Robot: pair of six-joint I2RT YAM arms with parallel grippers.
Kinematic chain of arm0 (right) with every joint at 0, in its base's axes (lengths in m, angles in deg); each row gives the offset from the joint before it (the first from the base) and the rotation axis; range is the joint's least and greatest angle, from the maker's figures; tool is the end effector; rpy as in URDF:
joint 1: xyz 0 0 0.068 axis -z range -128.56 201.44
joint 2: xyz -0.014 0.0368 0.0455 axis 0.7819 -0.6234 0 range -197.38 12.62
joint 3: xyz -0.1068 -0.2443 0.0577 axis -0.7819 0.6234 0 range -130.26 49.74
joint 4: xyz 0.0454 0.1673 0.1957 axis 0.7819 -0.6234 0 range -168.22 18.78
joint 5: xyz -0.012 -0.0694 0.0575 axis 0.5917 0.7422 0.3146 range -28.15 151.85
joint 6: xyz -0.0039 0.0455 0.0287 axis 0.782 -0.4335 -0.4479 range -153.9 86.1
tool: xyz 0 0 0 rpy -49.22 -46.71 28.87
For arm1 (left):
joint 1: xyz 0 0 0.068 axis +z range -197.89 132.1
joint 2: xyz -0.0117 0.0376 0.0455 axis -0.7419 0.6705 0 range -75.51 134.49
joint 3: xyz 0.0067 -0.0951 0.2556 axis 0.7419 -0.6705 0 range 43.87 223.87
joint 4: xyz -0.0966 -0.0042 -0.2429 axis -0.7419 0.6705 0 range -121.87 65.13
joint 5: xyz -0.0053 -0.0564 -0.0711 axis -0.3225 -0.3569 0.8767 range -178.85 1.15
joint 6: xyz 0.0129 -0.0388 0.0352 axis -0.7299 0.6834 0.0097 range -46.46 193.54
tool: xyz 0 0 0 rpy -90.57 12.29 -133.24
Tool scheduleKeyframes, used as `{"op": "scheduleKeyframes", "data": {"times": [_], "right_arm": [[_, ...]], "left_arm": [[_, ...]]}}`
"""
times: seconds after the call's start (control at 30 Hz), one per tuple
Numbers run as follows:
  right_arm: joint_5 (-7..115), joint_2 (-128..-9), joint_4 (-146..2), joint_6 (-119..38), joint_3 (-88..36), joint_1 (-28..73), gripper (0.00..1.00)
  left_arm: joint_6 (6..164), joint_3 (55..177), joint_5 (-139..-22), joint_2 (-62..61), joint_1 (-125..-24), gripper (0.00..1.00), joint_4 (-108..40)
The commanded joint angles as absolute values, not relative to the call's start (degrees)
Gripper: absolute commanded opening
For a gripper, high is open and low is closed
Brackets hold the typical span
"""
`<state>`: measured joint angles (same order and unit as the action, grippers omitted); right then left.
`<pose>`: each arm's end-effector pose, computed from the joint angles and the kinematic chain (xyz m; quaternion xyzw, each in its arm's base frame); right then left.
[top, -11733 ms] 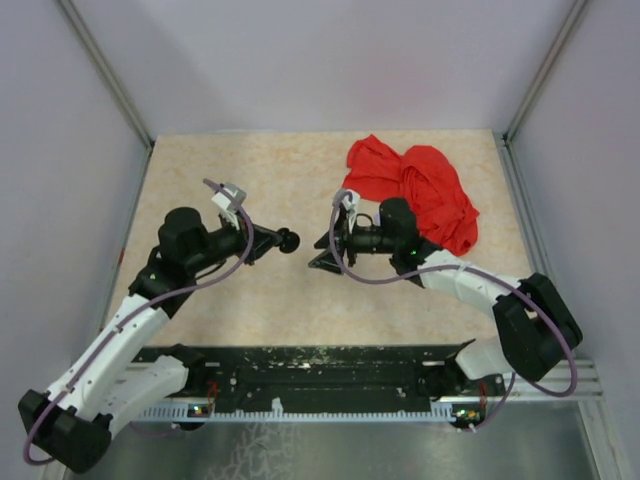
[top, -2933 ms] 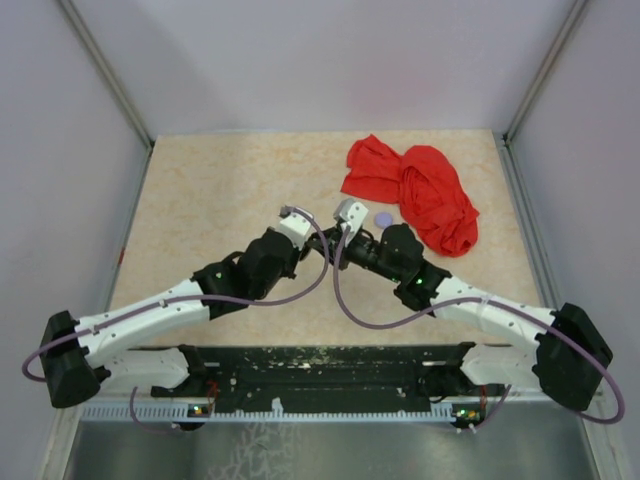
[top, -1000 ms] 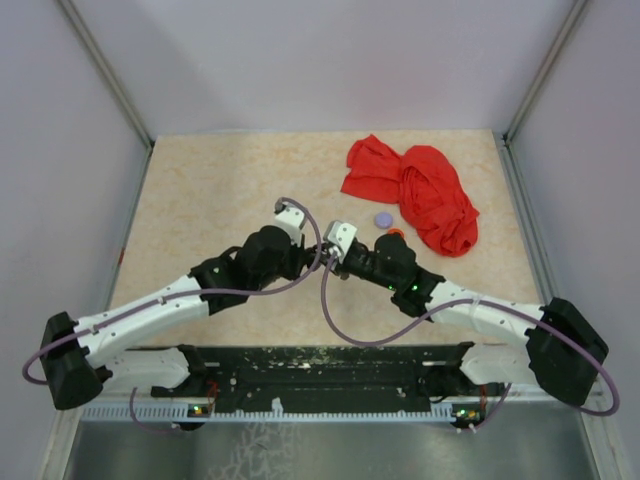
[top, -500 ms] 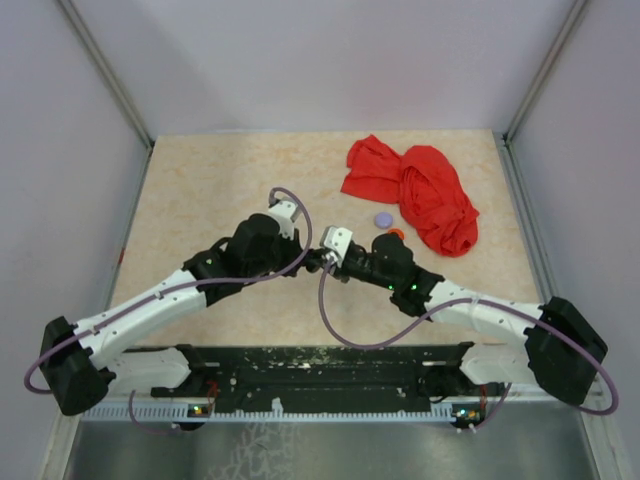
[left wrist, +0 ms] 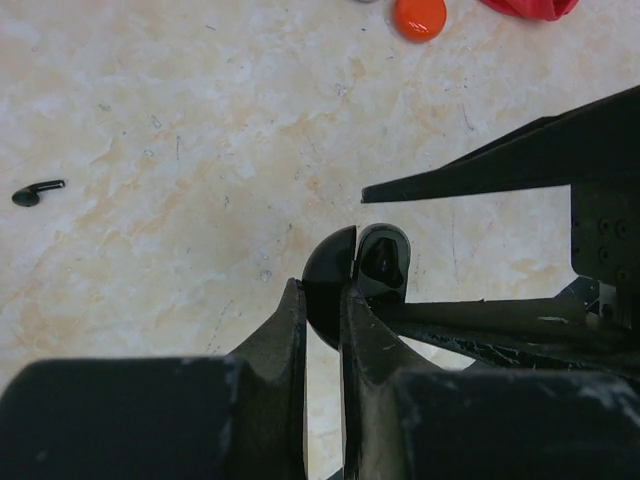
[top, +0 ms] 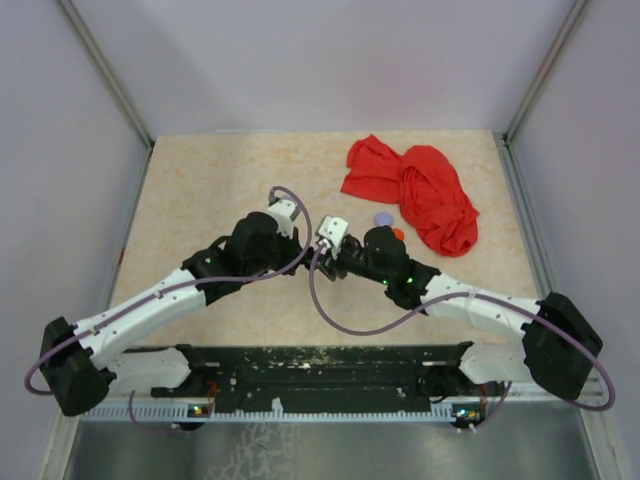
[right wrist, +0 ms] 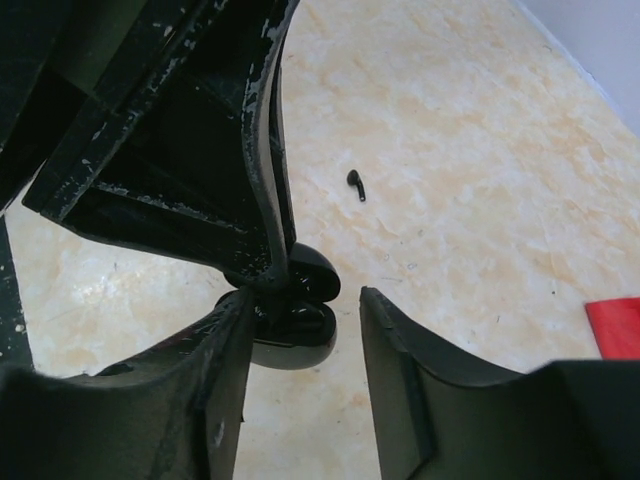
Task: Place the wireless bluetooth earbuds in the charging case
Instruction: Place the earbud in the charging case, then move the earbud to the center of the board.
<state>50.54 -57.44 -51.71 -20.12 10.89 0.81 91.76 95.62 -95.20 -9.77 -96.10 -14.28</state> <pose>0.1705 0.2188 0.2640 -0.4639 0.6199 0.2711 0.5719 0.1743 -0.1888 0.2959 0.1993 0.8488 -0.2264 0.4341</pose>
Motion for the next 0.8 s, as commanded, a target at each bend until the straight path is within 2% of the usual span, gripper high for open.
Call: {"op": "scheduleKeyframes", "data": {"times": [0.0, 0.13, 0.2, 0.47, 0.77], "right_arm": [[51.7, -56.4, -53.8, -22.1, 7.0, 0.4, 0.50], [53.8, -53.7, -53.8, -24.0, 6.8, 0.7, 0.64], [53.3, -52.7, -54.6, -25.3, 6.4, 1.6, 0.66], [45.1, -52.9, -54.8, -32.2, 5.4, 8.4, 0.67], [44.1, -65.6, -51.6, -34.3, 1.3, 9.2, 0.67]], "left_arm": [[91.5, 96.8, -96.3, -9.3, -95.8, 0.01, -15.3], [91.7, 96.3, -98.8, -8.7, -95.5, 0.01, -14.3], [91.9, 96.2, -99.1, -8.3, -95.0, 0.01, -13.7], [91.5, 95.2, -99.8, -8.8, -92.5, 0.01, -12.0], [87.9, 94.9, -98.2, -12.2, -83.5, 0.00, -6.0]]}}
